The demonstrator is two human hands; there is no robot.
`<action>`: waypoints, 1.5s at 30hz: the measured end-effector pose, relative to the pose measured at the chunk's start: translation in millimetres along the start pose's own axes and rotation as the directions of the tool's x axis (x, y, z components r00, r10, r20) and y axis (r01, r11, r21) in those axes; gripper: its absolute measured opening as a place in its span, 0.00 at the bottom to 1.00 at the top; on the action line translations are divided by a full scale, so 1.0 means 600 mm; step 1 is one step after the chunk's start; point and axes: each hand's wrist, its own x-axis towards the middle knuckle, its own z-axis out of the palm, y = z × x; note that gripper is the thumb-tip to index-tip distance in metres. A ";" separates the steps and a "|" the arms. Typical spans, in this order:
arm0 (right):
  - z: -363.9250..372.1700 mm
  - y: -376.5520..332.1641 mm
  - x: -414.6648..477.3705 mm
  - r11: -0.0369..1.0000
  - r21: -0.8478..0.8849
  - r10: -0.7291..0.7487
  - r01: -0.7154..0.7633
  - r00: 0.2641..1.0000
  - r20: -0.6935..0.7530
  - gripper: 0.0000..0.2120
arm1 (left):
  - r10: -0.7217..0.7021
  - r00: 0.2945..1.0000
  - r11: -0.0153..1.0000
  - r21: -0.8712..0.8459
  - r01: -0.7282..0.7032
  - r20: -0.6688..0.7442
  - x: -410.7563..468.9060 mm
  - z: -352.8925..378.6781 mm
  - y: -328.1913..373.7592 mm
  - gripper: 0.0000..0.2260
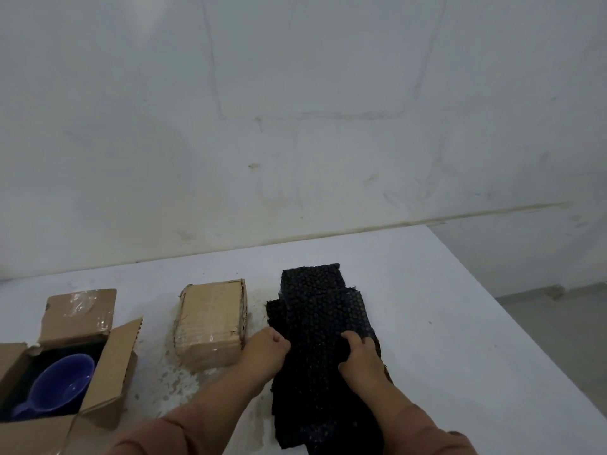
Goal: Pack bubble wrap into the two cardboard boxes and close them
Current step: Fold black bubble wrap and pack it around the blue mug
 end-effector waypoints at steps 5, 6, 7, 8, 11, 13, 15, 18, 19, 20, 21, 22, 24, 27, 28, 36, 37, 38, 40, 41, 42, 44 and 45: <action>-0.007 -0.005 -0.006 0.952 0.299 -0.043 0.059 0.997 -0.058 0.20 | -0.063 0.998 0.990 -0.127 0.064 0.007 -0.002 0.004 -0.012 0.11; -0.012 -0.009 -0.009 0.920 0.385 -0.056 0.077 0.996 -0.065 0.18 | -0.062 0.998 0.989 -0.133 0.065 0.022 -0.003 0.003 -0.012 0.15; -0.018 -0.015 -0.013 0.885 0.456 -0.074 0.094 0.995 -0.063 0.18 | -0.057 0.998 0.989 -0.135 0.061 0.029 -0.003 0.003 -0.013 0.18; -0.026 -0.022 -0.017 0.854 0.508 -0.099 0.114 0.993 -0.058 0.18 | -0.048 0.999 0.989 -0.140 0.050 0.022 -0.002 0.002 -0.015 0.21; -0.053 -0.039 -0.025 0.799 0.574 -0.167 0.177 0.983 -0.071 0.19 | -0.005 1.000 0.982 -0.190 0.001 -0.019 -0.002 -0.009 -0.017 0.30; -0.073 -0.045 -0.026 0.771 0.605 -0.189 0.200 0.979 -0.082 0.19 | 0.048 0.999 0.974 -0.219 -0.050 -0.015 -0.008 -0.018 -0.013 0.32; -0.093 -0.050 -0.027 0.761 0.611 -0.206 0.218 0.974 -0.092 0.20 | 0.115 0.993 0.963 -0.247 -0.106 0.022 -0.019 -0.027 -0.003 0.34; -0.119 -0.057 -0.030 0.774 0.580 -0.238 0.255 0.965 -0.107 0.21 | 0.216 0.973 0.940 -0.286 -0.184 0.086 -0.037 -0.043 0.012 0.34; -0.126 -0.060 -0.031 0.784 0.561 -0.247 0.266 0.963 -0.111 0.21 | 0.226 0.970 0.940 -0.281 -0.193 0.093 -0.044 -0.049 0.016 0.32; -0.132 -0.062 -0.031 0.795 0.538 -0.256 0.280 0.959 -0.120 0.21 | 0.224 0.971 0.940 -0.282 -0.193 0.082 -0.049 -0.054 0.017 0.29; -0.137 -0.065 -0.031 0.810 0.507 -0.263 0.295 0.955 -0.135 0.21 | 0.215 0.975 0.940 -0.285 -0.190 0.058 -0.054 -0.061 0.019 0.27; -0.142 -0.069 -0.032 0.826 0.468 -0.273 0.313 0.950 -0.155 0.20 | 0.201 0.979 0.936 -0.300 -0.185 0.025 -0.057 -0.068 0.020 0.25; -0.151 -0.082 -0.034 0.854 0.361 -0.319 0.375 0.925 -0.207 0.17 | 0.171 0.985 0.920 -0.353 -0.170 -0.028 -0.067 -0.082 0.025 0.23; -0.161 -0.115 -0.045 0.837 0.261 -0.411 0.481 0.867 -0.281 0.11 | 0.168 0.979 0.924 -0.327 -0.196 -0.112 -0.084 -0.115 0.033 0.20; -0.164 -0.130 -0.051 0.821 0.249 -0.436 0.513 0.846 -0.306 0.10 | 0.177 0.974 0.937 -0.281 -0.210 -0.139 -0.091 -0.127 0.035 0.17; -0.132 -0.285 -0.109 0.690 0.373 -0.637 0.620 0.765 -0.093 0.09 | 0.424 0.897 0.853 0.387 -0.350 -0.124 -0.128 -0.241 0.046 0.14; -0.122 -0.306 -0.114 0.679 0.347 -0.658 0.647 0.746 -0.104 0.09 | 0.408 0.906 0.869 0.353 -0.347 -0.113 -0.130 -0.255 0.046 0.12; -0.111 -0.327 -0.119 0.660 0.333 -0.667 0.673 0.729 -0.152 0.09 | 0.391 0.913 0.889 0.305 -0.343 -0.114 -0.134 -0.271 0.044 0.09; -0.085 -0.352 -0.120 0.655 0.350 -0.604 0.670 0.742 -0.290 0.08 | 0.319 0.935 0.947 0.085 -0.310 -0.155 -0.133 -0.302 0.031 0.05; -0.070 -0.363 -0.120 0.674 0.410 -0.537 0.615 0.788 -0.301 0.13 | 0.268 0.948 0.954 -0.088 -0.285 -0.171 -0.132 -0.321 0.019 0.04; -0.055 -0.373 -0.123 0.689 0.503 -0.471 0.522 0.850 -0.236 0.23 | 0.215 0.964 0.930 -0.267 -0.251 -0.159 -0.130 -0.336 0.008 0.05; -0.014 -0.386 -0.123 0.640 0.701 -0.454 0.315 0.891 0.014 0.33 | 0.148 0.984 0.820 -0.543 -0.179 -0.100 -0.125 -0.364 -0.014 0.08; 0.007 -0.393 -0.123 0.603 0.767 -0.480 0.218 0.867 0.130 0.29 | 0.137 0.987 0.772 -0.615 -0.159 -0.084 -0.121 -0.374 -0.025 0.10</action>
